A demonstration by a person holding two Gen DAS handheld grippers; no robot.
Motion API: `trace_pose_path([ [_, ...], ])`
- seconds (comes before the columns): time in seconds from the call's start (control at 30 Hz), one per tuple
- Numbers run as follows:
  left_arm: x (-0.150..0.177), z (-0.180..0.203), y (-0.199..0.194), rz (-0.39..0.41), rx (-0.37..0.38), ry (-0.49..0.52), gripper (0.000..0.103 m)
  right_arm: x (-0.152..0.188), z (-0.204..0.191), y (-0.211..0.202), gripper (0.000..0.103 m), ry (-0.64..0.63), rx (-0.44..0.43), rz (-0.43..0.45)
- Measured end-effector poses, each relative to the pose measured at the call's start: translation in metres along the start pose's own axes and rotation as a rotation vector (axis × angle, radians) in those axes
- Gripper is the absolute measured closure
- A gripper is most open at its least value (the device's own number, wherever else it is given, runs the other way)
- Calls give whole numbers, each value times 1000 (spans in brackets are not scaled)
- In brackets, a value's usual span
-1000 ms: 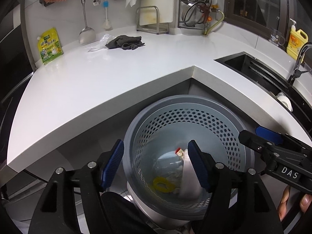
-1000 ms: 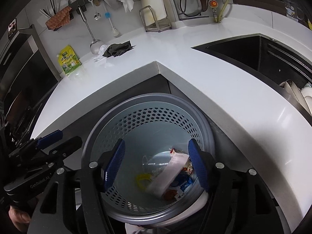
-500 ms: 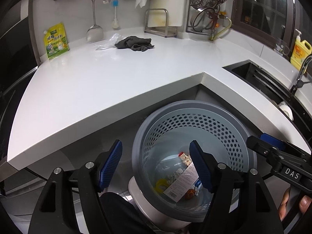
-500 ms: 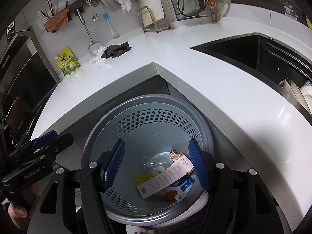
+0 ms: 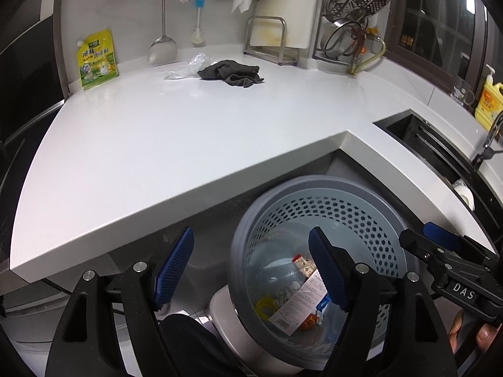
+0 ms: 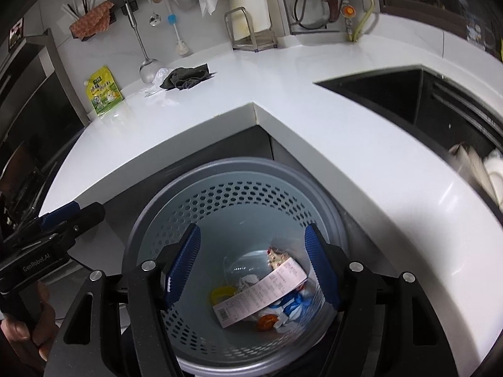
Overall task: Collect trash
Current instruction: 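Swing both open tools back toward the plastic bag and grey cloth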
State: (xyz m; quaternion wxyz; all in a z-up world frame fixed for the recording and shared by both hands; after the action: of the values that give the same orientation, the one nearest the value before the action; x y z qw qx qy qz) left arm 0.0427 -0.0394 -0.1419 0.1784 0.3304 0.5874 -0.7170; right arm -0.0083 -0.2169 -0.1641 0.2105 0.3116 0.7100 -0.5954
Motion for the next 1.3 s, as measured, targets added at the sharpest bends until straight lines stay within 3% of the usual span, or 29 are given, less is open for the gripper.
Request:
trace_pose_path([
  [0.2,-18,-6,1,27,-2,-7,23,-22,-8,0,30,-45,30,36],
  [0.3,-33,-10,-2,58,-7,-10,13,-37,-10,0,26,-57,45,66],
  [0.43,-58,-18,-9,123,-30,-8,6,-58,-11,2,22,-64,77,111],
  [0.8,-141,-59,-1,240,-131,-4,6,-132,-31,31,17,-119,73,165],
  [1.07,-194,-102,36,243,-164,-67,6,-200,-65,68,17,-175,-20,176],
  [1.3,-231,-135,73,240,-212,-85,6,-241,-95,112,17,-244,-31,142],
])
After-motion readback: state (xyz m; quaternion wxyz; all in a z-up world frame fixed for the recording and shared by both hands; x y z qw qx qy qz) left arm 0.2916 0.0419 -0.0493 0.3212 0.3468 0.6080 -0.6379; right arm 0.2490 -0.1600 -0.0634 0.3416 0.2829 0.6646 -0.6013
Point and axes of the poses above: each gripper's, at about its wrist camera, not at the fingertips, and y roughly the way its jaws point, z to its right, x to its underside, the point moved 10 cm from there along y, roughly the way its jaws point, and after that the axes turned 1 degree about -z, right-handed, at the moved point
